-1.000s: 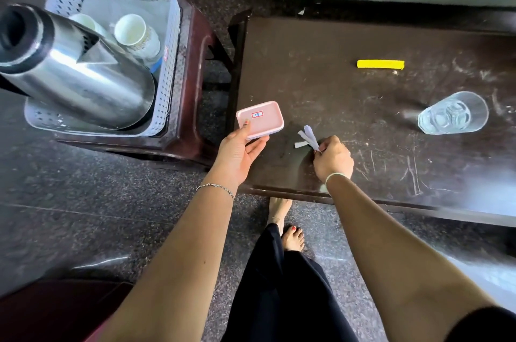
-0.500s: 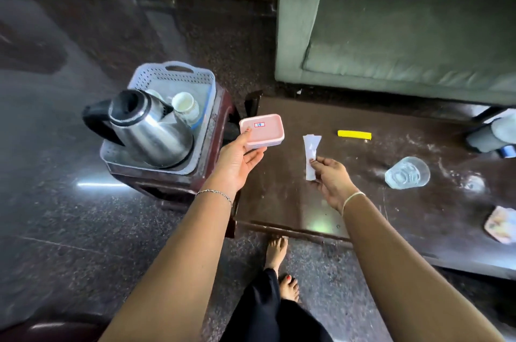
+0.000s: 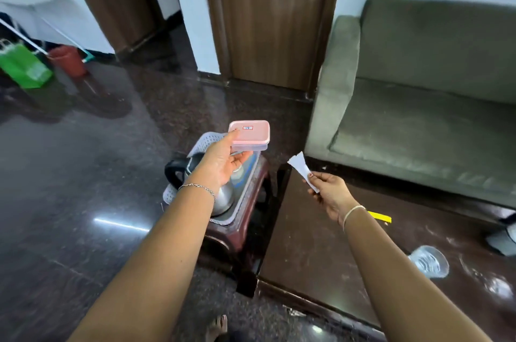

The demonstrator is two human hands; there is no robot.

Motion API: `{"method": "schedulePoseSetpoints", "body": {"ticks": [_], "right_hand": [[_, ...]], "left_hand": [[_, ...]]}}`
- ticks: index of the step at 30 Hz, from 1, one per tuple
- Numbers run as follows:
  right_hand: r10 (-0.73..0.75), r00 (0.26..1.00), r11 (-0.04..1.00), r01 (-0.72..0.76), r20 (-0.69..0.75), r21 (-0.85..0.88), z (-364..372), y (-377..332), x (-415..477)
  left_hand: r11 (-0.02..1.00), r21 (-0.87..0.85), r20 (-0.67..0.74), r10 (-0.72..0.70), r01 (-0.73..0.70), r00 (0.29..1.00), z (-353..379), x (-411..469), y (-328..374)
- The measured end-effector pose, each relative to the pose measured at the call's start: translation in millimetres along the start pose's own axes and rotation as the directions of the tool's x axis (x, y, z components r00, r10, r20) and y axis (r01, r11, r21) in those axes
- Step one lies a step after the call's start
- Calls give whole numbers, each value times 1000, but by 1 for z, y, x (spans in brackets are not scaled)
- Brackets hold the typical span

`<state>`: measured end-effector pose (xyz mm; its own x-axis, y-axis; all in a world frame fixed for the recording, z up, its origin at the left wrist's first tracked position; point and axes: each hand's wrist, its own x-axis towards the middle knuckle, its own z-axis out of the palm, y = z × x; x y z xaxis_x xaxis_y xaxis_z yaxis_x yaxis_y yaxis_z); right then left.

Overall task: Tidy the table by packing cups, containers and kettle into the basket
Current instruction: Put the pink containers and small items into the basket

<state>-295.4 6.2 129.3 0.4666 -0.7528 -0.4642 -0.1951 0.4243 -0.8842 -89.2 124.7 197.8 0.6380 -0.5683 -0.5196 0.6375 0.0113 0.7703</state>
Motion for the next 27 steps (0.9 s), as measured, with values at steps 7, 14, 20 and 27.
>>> {"method": "schedulePoseSetpoints", "body": {"ticks": [7, 14, 20, 27], "right_hand": [[-10, 1000, 1000, 10, -18, -18, 71, -9, 31], [17, 976, 997, -1, -215, 78, 135, -6, 85], [117, 940, 988, -78, -320, 132, 188, 13, 135], [161, 847, 975, -216, -506, -50, 213, 52, 169]], "left_hand": [[996, 62, -51, 68, -64, 996, -50, 48, 70], [985, 166, -124, -30, 51, 992, -107, 145, 100], [916, 354, -197, -126, 190, 972, -145, 232, 87], [825, 523, -177, -138, 212, 975, -154, 309, 62]]}}
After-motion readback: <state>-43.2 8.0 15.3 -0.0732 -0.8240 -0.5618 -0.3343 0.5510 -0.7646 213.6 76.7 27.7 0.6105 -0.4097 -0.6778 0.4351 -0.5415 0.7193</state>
